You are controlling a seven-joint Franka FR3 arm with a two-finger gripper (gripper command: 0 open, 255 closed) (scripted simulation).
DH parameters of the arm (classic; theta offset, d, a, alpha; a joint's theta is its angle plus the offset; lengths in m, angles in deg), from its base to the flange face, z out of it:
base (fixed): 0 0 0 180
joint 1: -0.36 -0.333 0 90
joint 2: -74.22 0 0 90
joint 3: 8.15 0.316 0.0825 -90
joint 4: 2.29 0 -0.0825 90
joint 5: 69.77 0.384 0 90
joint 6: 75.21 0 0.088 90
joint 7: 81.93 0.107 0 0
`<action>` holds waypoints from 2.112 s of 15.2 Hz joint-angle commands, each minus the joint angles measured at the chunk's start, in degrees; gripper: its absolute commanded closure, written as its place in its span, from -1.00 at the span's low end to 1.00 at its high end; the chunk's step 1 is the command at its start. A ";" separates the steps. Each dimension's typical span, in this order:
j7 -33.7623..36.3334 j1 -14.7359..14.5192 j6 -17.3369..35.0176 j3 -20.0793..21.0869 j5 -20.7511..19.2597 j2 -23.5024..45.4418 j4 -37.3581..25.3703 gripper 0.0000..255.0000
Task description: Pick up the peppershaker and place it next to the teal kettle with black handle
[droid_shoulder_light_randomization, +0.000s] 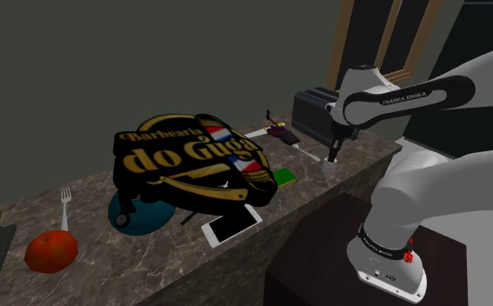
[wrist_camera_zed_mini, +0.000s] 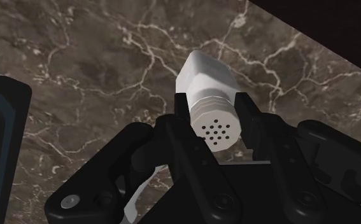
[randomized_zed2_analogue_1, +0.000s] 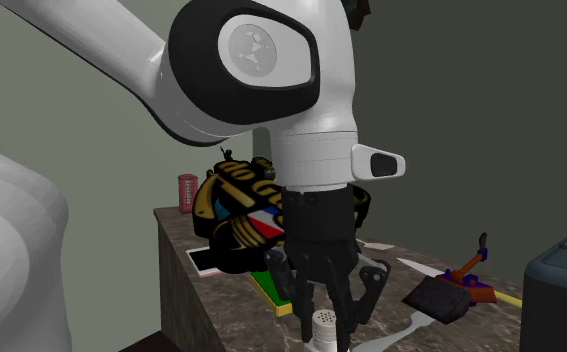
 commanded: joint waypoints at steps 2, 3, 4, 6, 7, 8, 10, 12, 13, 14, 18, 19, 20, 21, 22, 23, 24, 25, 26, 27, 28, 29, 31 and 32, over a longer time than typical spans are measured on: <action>-0.11 -0.21 -2.12 0.69 0.73 -1.16 -1.00 1.00; -0.17 -0.33 -3.16 1.04 1.09 -1.68 -1.52 1.00; -0.22 -0.44 -4.17 1.38 1.45 -2.18 -2.06 1.00; -0.31 -0.68 -6.14 2.04 2.15 -3.07 -3.18 1.00; -0.36 -0.81 -7.09 2.37 2.50 -3.46 -3.76 1.00; -0.40 -0.93 -8.03 2.69 2.83 -3.83 -4.35 1.00; -0.49 -1.18 -9.86 3.32 3.49 -4.47 -5.57 1.00; -0.57 -1.43 -11.62 3.92 4.12 -5.00 -6.83 1.00; -0.61 -1.56 -12.48 4.22 4.42 -5.23 -7.47 1.00; -0.65 -1.68 -13.33 4.51 4.72 -5.43 -8.13 1.00; -0.81 -2.17 -16.59 5.62 5.86 -6.01 -10.86 1.00; -0.84 -2.30 -17.37 5.89 6.13 -6.10 -11.56 1.00; -0.88 -2.41 -18.15 6.15 6.40 -6.17 -12.27 1.00; -0.92 -2.53 -18.92 6.40 6.66 -6.22 -12.99 1.00; -0.96 -2.65 -19.67 6.65 6.91 -6.26 -13.73 1.00; -0.99 -2.77 -20.42 6.89 7.16 -6.27 -14.46 1.00; -1.03 -2.88 -21.16 7.13 7.40 -6.27 -15.21 1.00; -1.07 -3.00 -21.89 7.36 7.64 -6.25 -15.97 1.00; -1.11 -3.11 -22.62 7.59 7.87 -6.22 -16.73 1.00; -1.15 -3.22 -23.33 7.81 8.10 -6.17 -17.50 1.00; -1.20 -3.32 -24.04 8.03 8.33 -6.10 -18.28 1.00; -1.24 -3.43 -24.75 8.24 8.54 -6.02 -19.07 1.00; -1.32 -3.64 -26.13 8.65 8.96 -5.82 -20.66 1.00; -1.36 -3.74 -26.82 8.85 9.17 -5.70 -21.47 1.00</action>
